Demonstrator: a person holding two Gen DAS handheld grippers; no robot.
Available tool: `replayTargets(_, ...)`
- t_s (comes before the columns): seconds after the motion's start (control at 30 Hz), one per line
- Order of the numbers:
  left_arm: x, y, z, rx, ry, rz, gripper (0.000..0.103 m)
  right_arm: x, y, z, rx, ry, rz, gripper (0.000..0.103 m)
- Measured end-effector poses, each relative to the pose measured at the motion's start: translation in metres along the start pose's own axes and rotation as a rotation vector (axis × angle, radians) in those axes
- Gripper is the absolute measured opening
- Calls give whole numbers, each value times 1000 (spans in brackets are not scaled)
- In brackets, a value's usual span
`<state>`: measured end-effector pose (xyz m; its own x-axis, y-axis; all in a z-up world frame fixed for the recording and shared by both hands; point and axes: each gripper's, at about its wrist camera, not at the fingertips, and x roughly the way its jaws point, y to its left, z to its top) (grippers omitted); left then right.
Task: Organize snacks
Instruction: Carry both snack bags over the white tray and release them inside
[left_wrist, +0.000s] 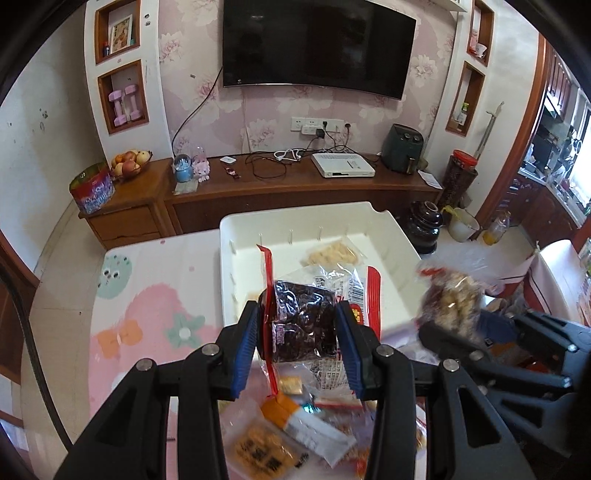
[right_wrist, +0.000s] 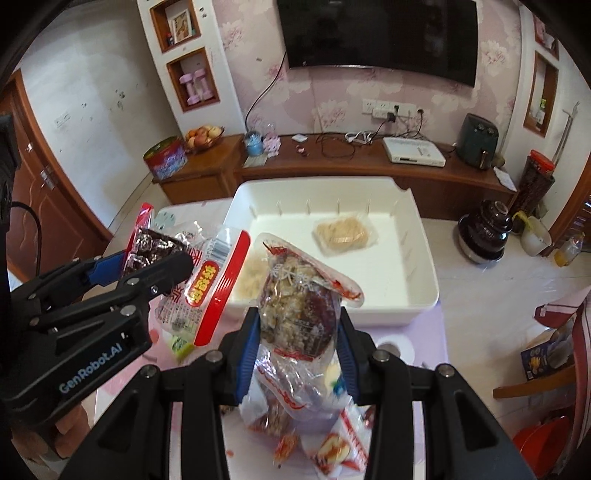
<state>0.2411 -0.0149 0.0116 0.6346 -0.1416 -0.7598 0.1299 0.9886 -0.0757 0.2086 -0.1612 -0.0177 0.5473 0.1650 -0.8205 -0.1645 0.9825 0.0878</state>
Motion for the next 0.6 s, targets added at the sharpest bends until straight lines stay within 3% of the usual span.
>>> replayTargets(0.27,34,4,31,15,22,58,40,15,-20,44,63,-38,-55,40)
replayTargets(0.6,81,8,52,8,71,88,40,60,-35,76,106,18,-93,40)
